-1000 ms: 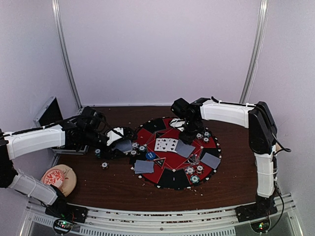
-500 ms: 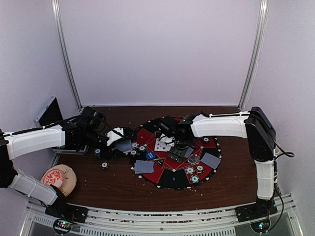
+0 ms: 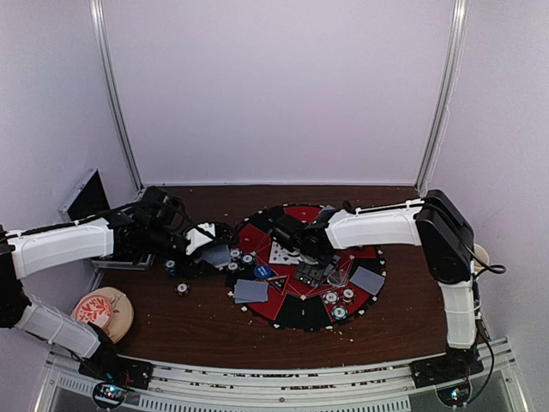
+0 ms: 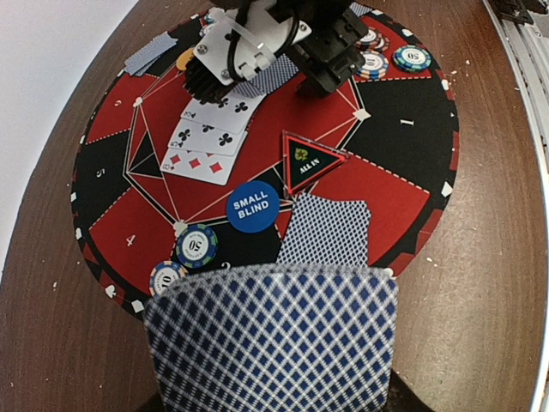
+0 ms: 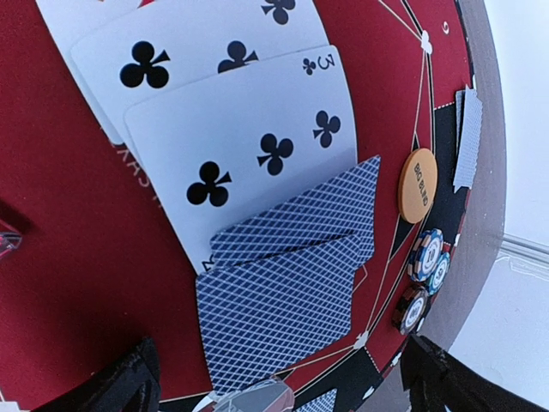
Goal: Distribute texas hold em gaming equipment
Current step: Adjust the poker card in the community card area.
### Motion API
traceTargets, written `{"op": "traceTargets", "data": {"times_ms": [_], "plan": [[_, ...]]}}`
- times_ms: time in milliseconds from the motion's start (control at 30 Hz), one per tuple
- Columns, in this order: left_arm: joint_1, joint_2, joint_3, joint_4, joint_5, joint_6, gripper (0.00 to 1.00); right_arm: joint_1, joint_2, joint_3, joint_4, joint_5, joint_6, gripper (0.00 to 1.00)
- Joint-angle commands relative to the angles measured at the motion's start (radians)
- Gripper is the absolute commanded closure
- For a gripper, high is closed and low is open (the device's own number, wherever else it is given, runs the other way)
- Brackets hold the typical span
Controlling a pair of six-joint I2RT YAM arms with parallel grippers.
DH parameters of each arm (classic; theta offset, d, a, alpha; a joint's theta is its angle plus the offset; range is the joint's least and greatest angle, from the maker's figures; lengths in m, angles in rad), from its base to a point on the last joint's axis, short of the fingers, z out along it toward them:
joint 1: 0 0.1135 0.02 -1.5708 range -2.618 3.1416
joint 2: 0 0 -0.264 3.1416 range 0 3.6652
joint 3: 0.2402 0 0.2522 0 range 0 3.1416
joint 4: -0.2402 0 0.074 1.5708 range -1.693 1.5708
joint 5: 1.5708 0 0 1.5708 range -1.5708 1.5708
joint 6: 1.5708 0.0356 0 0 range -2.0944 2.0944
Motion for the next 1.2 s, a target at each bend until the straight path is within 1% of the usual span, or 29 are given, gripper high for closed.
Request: {"op": "traceTargets", "data": {"times_ms": [0,100,667,1067,1167], "plan": [[0.005,-0.002,-0.008,0.044,0.001,0.009,0.46,-0.005,0.022,-0.027,-0.006,0.079,0.022,0.0],[0.003,-0.003,-0.008,0.044,0.002,0.008,0.46,-0.009,0.031,-0.028,-0.025,0.113,0.031,0.0],[0.004,-0.005,-0.008,0.045,0.001,0.007,0.46,-0.033,0.028,-0.028,-0.06,0.146,0.052,0.0],[0.003,-0.009,-0.008,0.042,0.0,0.005,0.46,-0.04,0.001,-0.012,-0.077,0.145,0.058,0.0],[0.004,-0.01,-0.008,0.042,0.0,0.005,0.46,-0.039,-0.021,0.017,-0.065,0.112,0.07,0.0]]}}
